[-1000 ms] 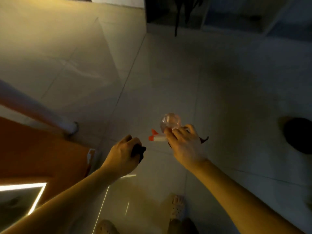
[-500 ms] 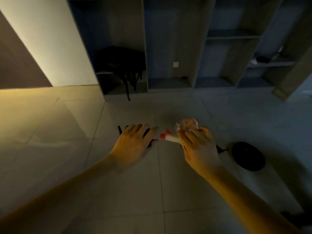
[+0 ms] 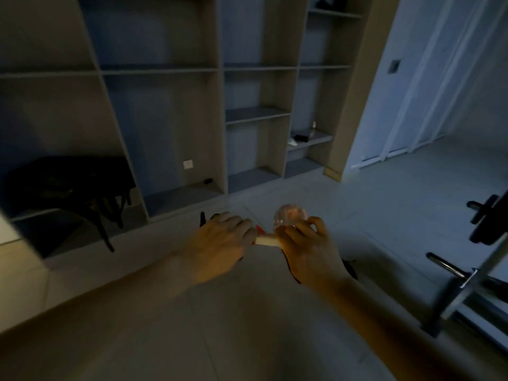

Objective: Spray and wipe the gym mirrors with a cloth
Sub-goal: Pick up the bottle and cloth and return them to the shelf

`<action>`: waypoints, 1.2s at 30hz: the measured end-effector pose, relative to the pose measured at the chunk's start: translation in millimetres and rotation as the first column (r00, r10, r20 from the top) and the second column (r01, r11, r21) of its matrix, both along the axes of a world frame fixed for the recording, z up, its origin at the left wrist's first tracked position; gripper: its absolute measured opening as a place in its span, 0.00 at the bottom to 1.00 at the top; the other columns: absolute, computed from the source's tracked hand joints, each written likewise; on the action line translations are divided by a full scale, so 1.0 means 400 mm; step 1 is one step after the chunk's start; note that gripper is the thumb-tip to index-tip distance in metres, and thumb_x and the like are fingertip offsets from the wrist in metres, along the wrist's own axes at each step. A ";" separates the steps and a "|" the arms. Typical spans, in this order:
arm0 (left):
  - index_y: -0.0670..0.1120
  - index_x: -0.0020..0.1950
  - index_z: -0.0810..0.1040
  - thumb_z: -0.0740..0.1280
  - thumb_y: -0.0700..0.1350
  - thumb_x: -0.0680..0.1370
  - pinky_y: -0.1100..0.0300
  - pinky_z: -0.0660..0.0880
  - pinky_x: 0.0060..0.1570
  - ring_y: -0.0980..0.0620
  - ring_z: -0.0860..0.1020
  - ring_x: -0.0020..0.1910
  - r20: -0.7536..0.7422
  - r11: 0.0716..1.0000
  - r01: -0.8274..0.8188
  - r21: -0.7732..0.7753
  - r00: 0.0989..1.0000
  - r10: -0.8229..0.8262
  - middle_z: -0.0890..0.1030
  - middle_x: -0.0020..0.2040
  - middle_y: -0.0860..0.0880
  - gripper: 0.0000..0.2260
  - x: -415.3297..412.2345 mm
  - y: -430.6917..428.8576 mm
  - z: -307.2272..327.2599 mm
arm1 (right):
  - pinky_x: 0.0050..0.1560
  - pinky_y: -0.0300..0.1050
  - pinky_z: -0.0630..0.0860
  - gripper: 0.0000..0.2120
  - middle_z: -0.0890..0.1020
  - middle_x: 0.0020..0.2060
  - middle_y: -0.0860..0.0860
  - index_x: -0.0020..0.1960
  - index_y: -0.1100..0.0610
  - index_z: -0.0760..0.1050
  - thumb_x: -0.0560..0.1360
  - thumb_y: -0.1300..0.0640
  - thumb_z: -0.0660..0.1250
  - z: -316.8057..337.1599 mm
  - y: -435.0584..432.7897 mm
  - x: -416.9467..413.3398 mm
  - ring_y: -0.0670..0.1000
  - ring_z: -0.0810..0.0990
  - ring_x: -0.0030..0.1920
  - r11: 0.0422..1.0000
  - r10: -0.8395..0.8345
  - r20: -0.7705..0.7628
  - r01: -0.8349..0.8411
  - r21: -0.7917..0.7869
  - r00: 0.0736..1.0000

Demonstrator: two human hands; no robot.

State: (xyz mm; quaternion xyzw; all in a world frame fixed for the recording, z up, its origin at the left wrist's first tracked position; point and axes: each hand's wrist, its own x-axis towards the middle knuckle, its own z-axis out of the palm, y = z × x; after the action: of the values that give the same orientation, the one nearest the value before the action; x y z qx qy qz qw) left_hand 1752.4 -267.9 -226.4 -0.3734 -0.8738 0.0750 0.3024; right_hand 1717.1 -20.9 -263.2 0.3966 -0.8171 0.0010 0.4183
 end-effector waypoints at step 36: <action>0.47 0.49 0.82 0.57 0.45 0.78 0.57 0.71 0.38 0.50 0.77 0.36 -0.022 0.982 0.184 0.032 0.983 -0.183 0.78 0.40 0.51 0.14 -1.788 0.314 0.154 | 0.56 0.52 0.66 0.11 0.83 0.44 0.53 0.50 0.57 0.83 0.69 0.61 0.67 0.145 0.307 -1.652 0.57 0.77 0.49 0.967 -0.252 -0.121 0.253 -0.009 0.960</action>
State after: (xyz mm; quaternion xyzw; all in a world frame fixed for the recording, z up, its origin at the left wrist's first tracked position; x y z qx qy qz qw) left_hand 1037.3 -142.2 -164.8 -0.4465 -0.8339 0.0355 0.3224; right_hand 1056.2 101.9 -205.2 0.2899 -0.8342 -0.0792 0.4624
